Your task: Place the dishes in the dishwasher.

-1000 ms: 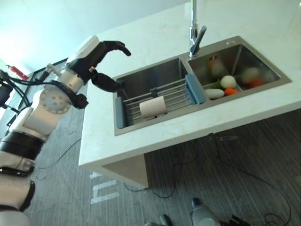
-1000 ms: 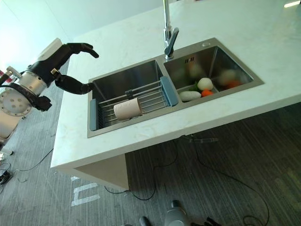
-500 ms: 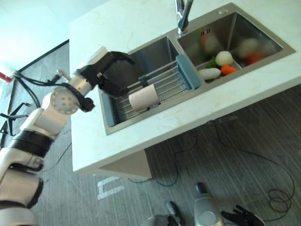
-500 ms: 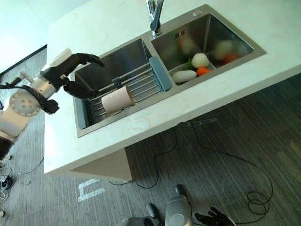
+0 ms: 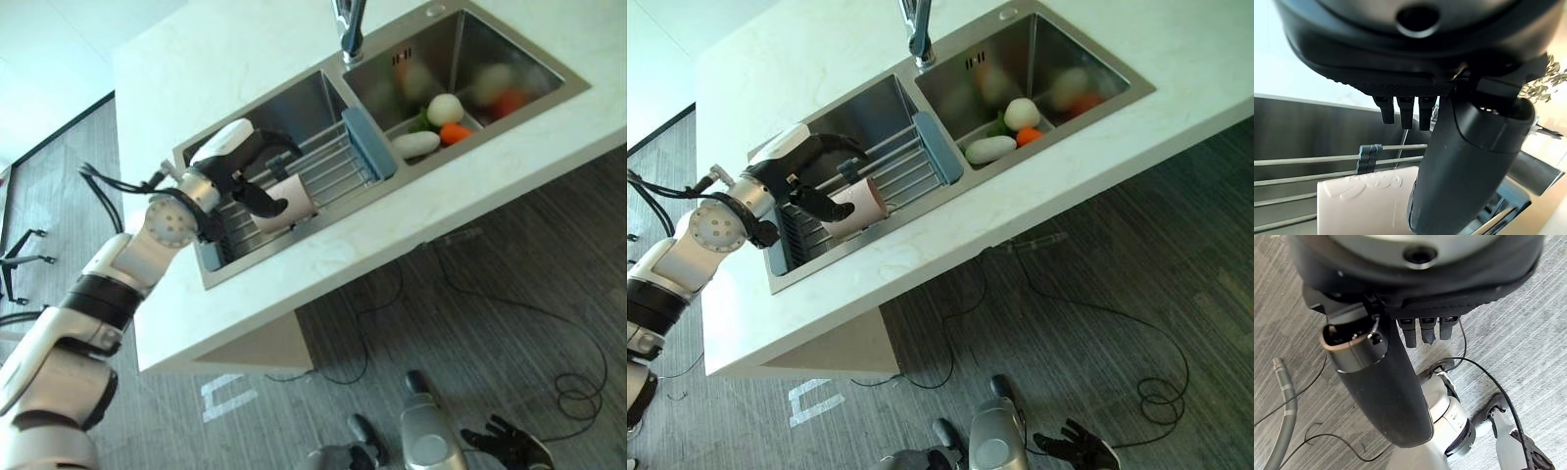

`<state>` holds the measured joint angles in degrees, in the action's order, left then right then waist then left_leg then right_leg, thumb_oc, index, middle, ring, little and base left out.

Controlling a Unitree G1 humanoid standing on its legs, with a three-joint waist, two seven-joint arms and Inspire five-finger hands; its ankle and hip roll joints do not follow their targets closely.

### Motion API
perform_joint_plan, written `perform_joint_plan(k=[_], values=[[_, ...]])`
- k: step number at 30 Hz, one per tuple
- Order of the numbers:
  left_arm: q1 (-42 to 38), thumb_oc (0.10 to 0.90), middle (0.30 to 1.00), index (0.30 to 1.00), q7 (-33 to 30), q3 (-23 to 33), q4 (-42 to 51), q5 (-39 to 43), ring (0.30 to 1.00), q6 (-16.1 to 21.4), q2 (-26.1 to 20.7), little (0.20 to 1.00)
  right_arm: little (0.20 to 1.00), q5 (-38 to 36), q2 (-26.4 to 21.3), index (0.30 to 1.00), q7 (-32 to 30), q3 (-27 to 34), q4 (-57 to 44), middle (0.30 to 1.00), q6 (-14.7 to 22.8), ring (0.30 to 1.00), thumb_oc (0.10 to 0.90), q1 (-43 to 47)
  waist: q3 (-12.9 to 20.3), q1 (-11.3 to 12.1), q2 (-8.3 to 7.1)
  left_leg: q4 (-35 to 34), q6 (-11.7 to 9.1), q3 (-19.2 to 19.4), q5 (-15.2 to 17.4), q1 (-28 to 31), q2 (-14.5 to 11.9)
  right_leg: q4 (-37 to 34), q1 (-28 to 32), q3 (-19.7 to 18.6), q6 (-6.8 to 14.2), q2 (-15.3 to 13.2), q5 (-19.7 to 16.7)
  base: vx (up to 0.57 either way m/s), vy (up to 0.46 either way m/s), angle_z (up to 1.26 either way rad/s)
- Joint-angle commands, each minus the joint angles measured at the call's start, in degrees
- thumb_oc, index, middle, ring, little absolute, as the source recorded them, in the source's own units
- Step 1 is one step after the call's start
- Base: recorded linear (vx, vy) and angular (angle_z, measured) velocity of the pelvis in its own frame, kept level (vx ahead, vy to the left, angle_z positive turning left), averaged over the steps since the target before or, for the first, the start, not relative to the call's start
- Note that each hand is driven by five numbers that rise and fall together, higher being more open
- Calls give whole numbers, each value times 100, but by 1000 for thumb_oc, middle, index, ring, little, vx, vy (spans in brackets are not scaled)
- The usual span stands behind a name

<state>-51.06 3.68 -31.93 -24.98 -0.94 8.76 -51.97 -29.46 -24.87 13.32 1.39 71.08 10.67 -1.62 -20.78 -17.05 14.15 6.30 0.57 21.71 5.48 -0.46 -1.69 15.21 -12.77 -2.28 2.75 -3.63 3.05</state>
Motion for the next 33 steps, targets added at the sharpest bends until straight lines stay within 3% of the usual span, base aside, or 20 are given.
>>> perform_joint_plan(k=[1,8,14,21,33], values=[[-532,800,900,900,-736,557,-153,-206,900,107,-172,900,900,-79,-171,900,103,58,-234,900,128,900,800,-381,483,5,-85,1088,-119,-582,1099,-630,-128,198,150,109,438,-332,937,32,10,-8],[-454,800,900,900,-653,564,-218,-337,900,64,-189,900,900,-115,-238,900,116,86,-380,900,85,900,800,-399,360,-27,-82,1088,-114,-616,1063,-695,-117,198,78,73,426,-327,907,28,10,-4],[-499,800,900,900,-342,469,-147,-40,900,-309,-140,900,900,-158,-279,900,167,110,-492,900,23,900,800,-369,253,-33,-68,1088,-102,-664,1027,-744,-89,198,41,91,422,-340,878,1,5,-1],[-446,800,900,900,164,511,-136,1163,900,-1047,75,900,900,-271,-260,900,112,38,-634,900,-38,900,800,-287,132,-3,-51,1088,-89,-703,968,-790,-64,198,26,163,408,-375,846,2,15,2],[-216,800,900,900,174,779,-204,1327,900,-1130,194,900,900,-402,-194,900,34,-49,-727,900,-81,900,800,-206,30,80,-75,1088,-90,-753,895,-903,-79,198,-57,236,364,-368,810,2,4,2]])
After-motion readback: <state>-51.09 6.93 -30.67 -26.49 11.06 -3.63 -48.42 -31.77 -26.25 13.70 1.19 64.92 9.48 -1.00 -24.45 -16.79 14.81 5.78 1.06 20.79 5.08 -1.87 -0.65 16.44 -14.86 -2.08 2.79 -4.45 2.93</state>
